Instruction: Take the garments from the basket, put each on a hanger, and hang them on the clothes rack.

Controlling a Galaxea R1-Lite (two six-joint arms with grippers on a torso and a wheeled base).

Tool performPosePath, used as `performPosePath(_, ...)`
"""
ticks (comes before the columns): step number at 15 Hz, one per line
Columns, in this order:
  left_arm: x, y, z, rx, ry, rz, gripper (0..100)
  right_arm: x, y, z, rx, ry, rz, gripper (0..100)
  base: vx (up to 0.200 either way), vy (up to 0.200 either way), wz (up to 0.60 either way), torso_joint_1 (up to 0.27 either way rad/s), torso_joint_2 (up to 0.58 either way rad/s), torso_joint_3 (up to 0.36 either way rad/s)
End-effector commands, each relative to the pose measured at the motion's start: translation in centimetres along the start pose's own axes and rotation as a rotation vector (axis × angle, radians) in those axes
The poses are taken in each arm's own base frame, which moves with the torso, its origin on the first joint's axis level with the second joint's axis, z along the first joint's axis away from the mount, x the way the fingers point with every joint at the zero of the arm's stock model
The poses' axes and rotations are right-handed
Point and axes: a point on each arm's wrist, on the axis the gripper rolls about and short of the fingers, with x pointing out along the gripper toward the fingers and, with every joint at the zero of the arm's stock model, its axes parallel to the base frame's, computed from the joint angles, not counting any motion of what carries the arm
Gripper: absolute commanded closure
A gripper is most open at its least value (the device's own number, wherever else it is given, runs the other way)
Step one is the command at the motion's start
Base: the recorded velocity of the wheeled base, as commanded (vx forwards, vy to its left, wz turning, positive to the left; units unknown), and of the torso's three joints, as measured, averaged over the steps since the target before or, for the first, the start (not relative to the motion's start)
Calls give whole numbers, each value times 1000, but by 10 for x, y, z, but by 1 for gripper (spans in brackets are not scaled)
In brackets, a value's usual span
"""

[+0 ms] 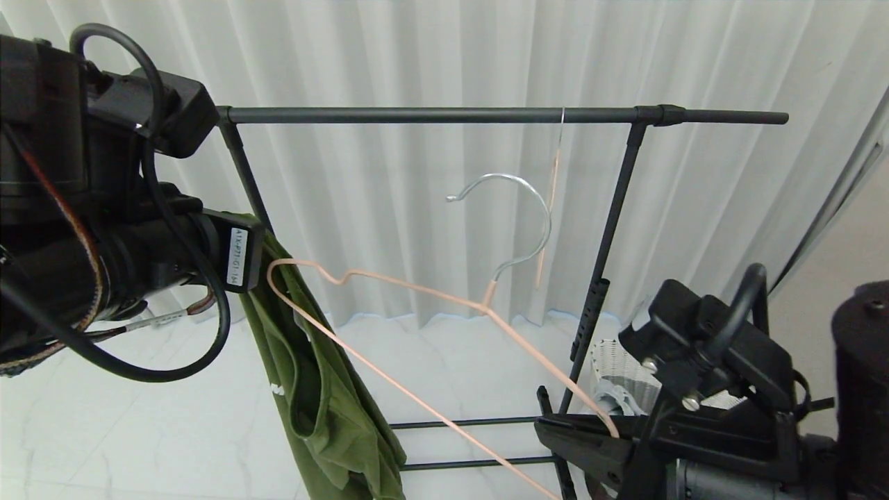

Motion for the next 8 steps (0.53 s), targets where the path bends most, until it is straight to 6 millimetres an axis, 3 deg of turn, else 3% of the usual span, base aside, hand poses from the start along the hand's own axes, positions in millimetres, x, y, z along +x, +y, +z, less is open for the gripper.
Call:
performPosePath(1, 1, 0, 0, -17, 1, 1, 100, 14, -1, 6, 21, 5, -27, 100, 0, 0, 0, 0, 0, 0)
performPosePath(4, 6, -4, -2, -63, 16, -1, 100, 24, 3, 18, 74, -21, -36, 100, 0, 0, 0, 0, 0, 0)
performPosePath(8, 12, -8, 3, -121, 22, 38, 100, 42, 6, 16, 81, 4, -62, 100, 0, 0, 0, 0, 0, 0)
